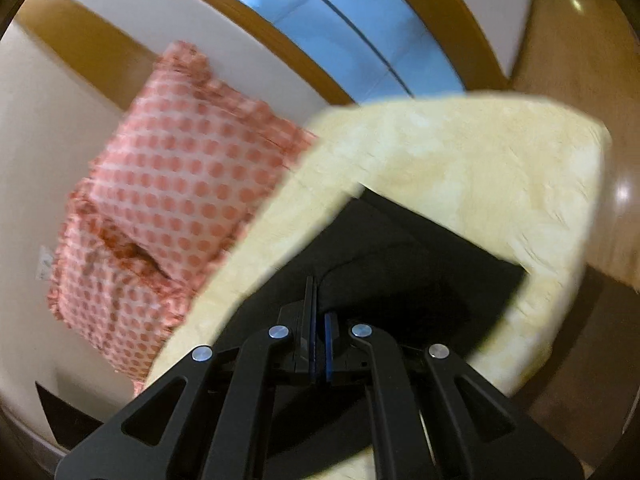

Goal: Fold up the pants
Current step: 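Lift the hems with both grippers and fold them over toward the waistband, then lay the folded legs down and open both grippers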

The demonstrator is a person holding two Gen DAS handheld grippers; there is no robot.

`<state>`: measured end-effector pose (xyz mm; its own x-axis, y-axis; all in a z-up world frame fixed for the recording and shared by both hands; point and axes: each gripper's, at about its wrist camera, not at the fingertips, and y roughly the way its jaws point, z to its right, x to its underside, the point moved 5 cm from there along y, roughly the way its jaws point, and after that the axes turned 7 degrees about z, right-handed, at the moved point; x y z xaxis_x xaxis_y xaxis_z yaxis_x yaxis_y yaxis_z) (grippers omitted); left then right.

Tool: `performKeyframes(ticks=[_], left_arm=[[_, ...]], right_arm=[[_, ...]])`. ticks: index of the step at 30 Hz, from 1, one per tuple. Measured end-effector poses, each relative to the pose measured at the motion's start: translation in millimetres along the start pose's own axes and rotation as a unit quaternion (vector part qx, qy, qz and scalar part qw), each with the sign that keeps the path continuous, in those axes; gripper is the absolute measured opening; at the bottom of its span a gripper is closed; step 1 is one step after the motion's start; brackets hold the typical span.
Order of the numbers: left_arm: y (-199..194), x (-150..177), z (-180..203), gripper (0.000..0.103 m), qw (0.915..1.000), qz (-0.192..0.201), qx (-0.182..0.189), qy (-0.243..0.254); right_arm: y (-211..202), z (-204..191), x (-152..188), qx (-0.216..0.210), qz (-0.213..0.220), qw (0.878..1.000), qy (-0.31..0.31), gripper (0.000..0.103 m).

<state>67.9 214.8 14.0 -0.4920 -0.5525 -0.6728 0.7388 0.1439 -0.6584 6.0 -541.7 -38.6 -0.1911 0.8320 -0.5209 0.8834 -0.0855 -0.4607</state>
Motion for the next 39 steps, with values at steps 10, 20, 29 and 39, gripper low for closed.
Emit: performKeyframes(ticks=[10, 20, 29, 39], left_arm=[[-1.8, 1.7, -3.0, 0.021, 0.9998, -0.009, 0.005, 0.019], [-6.6, 8.9, -11.4, 0.019, 0.9990, -0.021, 0.008, 0.040], [-5.4, 26.6, -16.1, 0.019, 0.9986, -0.019, 0.010, 0.049], [-37.2, 11.6, -31.5, 0.062, 0.9933, 0.057, -0.068, 0.074]], right_arm=[[-17.0, -5.0, 4.2, 0.009, 0.015, 1.000, -0.018, 0.003], [-26.9, 8.1, 5.9, 0.026, 0.025, 0.999, -0.015, 0.003], [-16.1, 15.3, 5.5, 0.054, 0.027, 0.996, -0.059, 0.003], [-40.7, 38.3, -11.4, 0.089, 0.075, 0.993, -0.034, 0.037]])
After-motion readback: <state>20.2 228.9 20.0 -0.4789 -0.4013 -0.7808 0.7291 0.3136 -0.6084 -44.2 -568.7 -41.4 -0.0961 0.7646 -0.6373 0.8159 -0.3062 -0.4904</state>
